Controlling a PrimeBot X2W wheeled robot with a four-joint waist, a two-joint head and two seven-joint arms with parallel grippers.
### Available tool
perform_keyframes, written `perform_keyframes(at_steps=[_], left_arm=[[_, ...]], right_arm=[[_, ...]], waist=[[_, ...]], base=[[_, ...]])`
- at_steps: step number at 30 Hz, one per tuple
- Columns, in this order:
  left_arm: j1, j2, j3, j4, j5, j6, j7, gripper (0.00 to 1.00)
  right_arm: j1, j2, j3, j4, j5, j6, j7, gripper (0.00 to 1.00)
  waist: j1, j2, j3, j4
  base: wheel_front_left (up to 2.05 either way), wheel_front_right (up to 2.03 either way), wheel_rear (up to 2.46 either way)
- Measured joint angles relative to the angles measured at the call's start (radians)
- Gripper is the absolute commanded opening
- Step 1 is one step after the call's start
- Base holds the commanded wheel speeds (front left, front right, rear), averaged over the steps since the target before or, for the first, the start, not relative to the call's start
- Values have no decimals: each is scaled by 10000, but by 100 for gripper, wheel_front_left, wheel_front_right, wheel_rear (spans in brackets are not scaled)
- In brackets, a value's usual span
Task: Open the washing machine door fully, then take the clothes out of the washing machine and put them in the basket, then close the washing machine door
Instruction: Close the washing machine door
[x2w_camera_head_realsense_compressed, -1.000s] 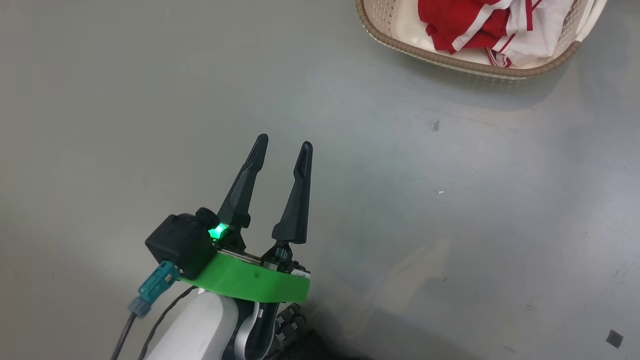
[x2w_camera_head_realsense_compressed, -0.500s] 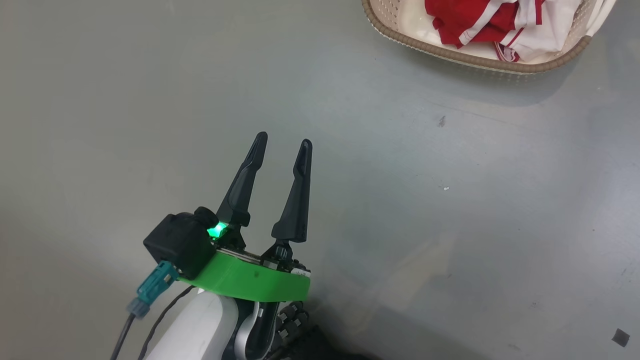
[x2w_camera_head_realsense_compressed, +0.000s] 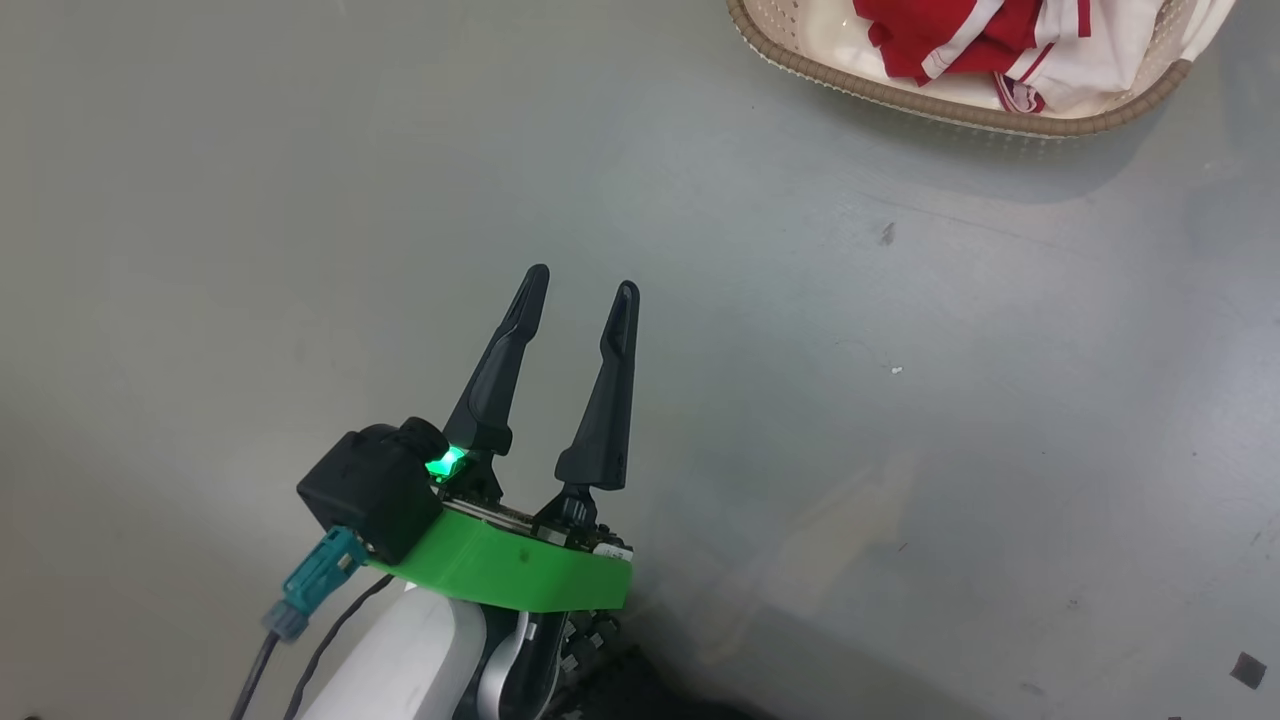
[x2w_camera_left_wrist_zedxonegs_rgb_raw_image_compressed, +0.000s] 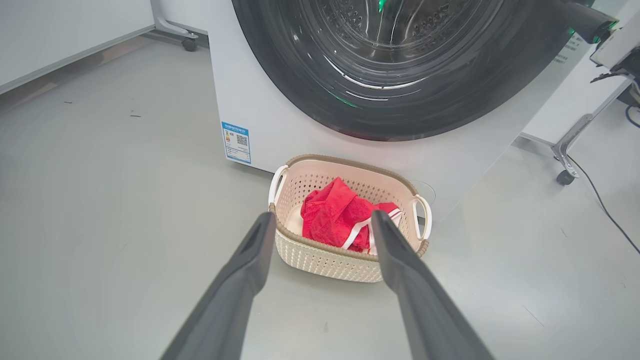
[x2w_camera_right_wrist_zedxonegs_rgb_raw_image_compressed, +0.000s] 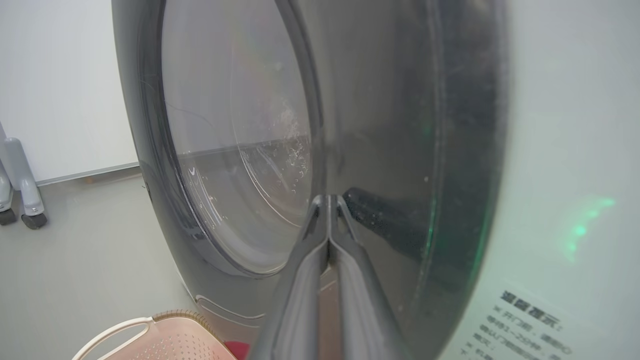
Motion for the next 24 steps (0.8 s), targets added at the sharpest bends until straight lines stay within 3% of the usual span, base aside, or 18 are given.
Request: perform_keyframes(at_steps=[14, 24], left_arm=[[-366, -8, -130, 474, 359, 2, 0, 100], [-556, -12, 228, 1101, 1074, 2, -2, 100]], right_arm=[[839, -276, 539, 966, 90, -63, -897, 0], [2486, 359, 792, 1628, 612, -121, -2107, 0]], waist=[[0, 0, -495, 139], [0, 0, -1418, -221]], base=[[0, 0, 0], [0, 0, 0]])
